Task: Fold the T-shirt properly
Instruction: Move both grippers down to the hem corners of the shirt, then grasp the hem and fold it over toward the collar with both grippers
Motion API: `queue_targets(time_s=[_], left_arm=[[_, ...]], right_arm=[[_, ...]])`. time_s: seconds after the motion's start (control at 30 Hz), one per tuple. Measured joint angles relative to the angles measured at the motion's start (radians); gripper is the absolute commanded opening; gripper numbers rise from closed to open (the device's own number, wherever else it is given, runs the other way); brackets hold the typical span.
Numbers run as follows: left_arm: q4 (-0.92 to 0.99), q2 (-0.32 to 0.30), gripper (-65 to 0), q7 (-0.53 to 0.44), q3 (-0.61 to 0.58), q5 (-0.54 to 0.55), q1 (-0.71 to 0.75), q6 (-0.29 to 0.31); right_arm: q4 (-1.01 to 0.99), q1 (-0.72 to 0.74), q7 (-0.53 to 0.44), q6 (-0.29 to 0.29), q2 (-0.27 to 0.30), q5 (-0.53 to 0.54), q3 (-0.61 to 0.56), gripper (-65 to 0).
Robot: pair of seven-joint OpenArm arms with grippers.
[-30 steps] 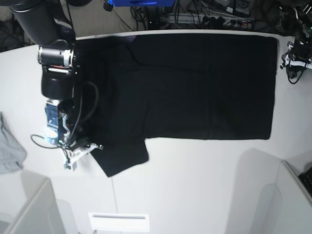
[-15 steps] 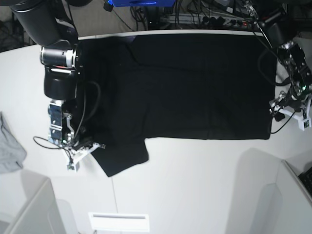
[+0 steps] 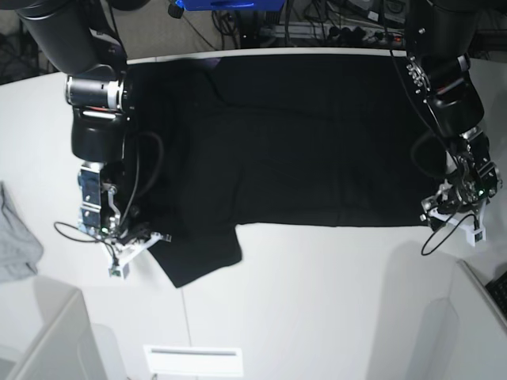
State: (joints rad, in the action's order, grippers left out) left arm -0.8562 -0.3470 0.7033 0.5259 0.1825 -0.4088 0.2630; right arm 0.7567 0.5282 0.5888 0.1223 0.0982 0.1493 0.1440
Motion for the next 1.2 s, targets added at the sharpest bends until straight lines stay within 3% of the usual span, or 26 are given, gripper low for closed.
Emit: queue_targets(time_s=[0.17, 0.37, 0.57, 0.67, 0.8, 0.9, 1.03, 1.2], left_arm=[[0.041, -0.004, -14.8, -0.004, -0.003, -0.002, -0.032, 0.0], [0.055, 0.003, -14.8, -0.081, -0.164, 0.005, -0.037, 0.0], [0.054, -0.003, -15.5, -0.099, -0.174, 0.008, -0.023, 0.002], [0.054, -0.002, -26.0, -0.109, -0.174, 0.006, -0.018, -0.002], [0.053, 0.001, -47.4, -0.11, -0.174, 0.004, -0.015, -0.002], [0.053, 0.005, -64.2, -0.111, -0.174, 0.005, -0.014, -0.001], [0.048, 0.008, -65.0, -0.109, -0.176, 0.01, -0.014, 0.0], [0.04, 0.007, -65.0, -0.1, -0.176, 0.009, -0.014, 0.0]], right_arm=[[0.0, 0.0, 0.001, 0.0, 0.0, 0.0, 0.0, -65.0], [0.0, 0.0, 0.0, 0.0, 0.0, 0.0, 0.0, -65.0], [0.0, 0.0, 0.0, 0.0, 0.001, 0.0, 0.0, -65.0], [0.0, 0.0, 0.0, 0.0, 0.001, 0.001, 0.0, -65.0], [0.0, -0.004, -0.005, 0.0, 0.002, 0.003, 0.003, -65.0], [0.003, -0.024, -0.07, 0.0, 0.003, 0.005, 0.003, -65.0], [0.005, -0.036, -0.116, 0.003, 0.003, 0.006, 0.003, -65.0], [0.056, -0.048, -0.08, 0.001, 0.002, 0.0, 0.005, -65.0]])
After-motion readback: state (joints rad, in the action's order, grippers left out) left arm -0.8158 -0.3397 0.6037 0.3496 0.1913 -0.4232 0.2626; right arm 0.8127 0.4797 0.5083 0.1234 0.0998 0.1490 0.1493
